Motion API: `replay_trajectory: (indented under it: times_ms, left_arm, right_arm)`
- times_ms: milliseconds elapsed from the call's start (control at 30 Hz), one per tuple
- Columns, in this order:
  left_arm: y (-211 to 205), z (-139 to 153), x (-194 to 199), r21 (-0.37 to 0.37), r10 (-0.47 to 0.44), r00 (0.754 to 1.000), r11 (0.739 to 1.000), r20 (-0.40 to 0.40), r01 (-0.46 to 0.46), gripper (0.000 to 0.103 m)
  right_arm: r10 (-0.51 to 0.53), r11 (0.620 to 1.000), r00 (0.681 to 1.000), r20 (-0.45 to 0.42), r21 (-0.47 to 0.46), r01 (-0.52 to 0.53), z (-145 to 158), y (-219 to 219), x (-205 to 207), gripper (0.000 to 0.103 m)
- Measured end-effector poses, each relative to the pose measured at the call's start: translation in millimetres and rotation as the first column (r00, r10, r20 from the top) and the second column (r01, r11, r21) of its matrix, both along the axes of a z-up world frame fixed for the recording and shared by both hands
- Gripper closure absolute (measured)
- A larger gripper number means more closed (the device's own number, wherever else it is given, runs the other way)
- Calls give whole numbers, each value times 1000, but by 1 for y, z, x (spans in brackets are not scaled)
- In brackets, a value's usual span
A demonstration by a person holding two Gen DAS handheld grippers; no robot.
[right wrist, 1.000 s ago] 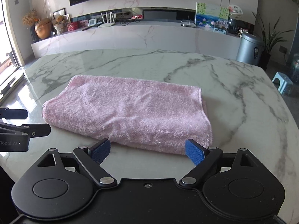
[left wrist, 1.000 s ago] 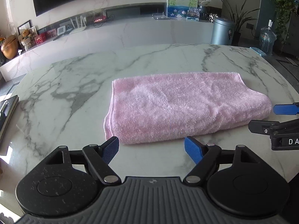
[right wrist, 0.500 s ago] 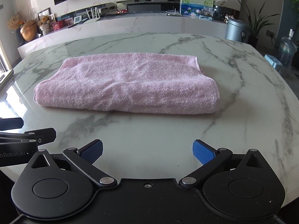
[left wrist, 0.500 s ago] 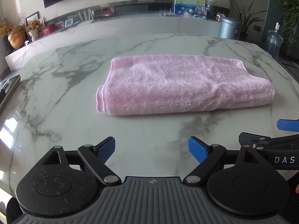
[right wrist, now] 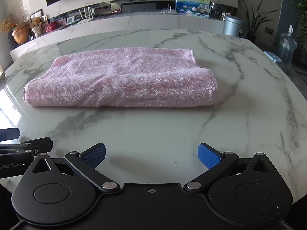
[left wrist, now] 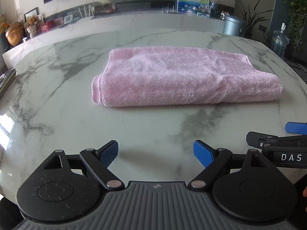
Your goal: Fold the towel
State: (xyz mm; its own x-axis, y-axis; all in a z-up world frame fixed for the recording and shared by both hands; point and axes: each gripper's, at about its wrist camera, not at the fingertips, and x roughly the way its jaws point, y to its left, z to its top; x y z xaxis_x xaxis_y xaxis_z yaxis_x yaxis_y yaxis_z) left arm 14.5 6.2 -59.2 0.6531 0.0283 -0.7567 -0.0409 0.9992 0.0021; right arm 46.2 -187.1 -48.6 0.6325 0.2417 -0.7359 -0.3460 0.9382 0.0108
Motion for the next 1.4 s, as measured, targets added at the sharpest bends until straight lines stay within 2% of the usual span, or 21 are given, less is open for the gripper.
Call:
replay_trajectory:
  times_ms: [100, 133, 167, 600, 800, 1400]
  left_arm:
    - [-2, -2, -1, 10, -2, 1000, 1000, 7, 2, 14]
    - [-2, -3, 0, 10, -2, 1000, 1000, 7, 2, 10]
    - [-3, -4, 0, 8, -1, 1000, 1000, 6, 1, 0]
    - [-4, -8, -1, 8, -4, 1000, 1000, 24, 3, 0]
    - [-4, -8, -2, 6, 6, 999, 1000, 32, -7, 0]
    - [-5, -7, -5, 6, 24, 1000, 1000, 18, -24, 0]
  right_arm:
    - [1, 1000, 1000, 18, -11, -1, -2, 2, -1, 1]
    - [-1, 1000, 1000, 21, -10, 1, -2, 2, -1, 1]
    - [-1, 1000, 1000, 23, -9, 1, -3, 2, -1, 1]
    - [-32, 999, 999, 43, 0, 32, -4, 4, -5, 0]
    - [-28, 1000, 999, 23, -11, 28, -3, 5, -2, 0]
    - [-15, 1000, 999, 38, -4, 15, -4, 3, -5, 0]
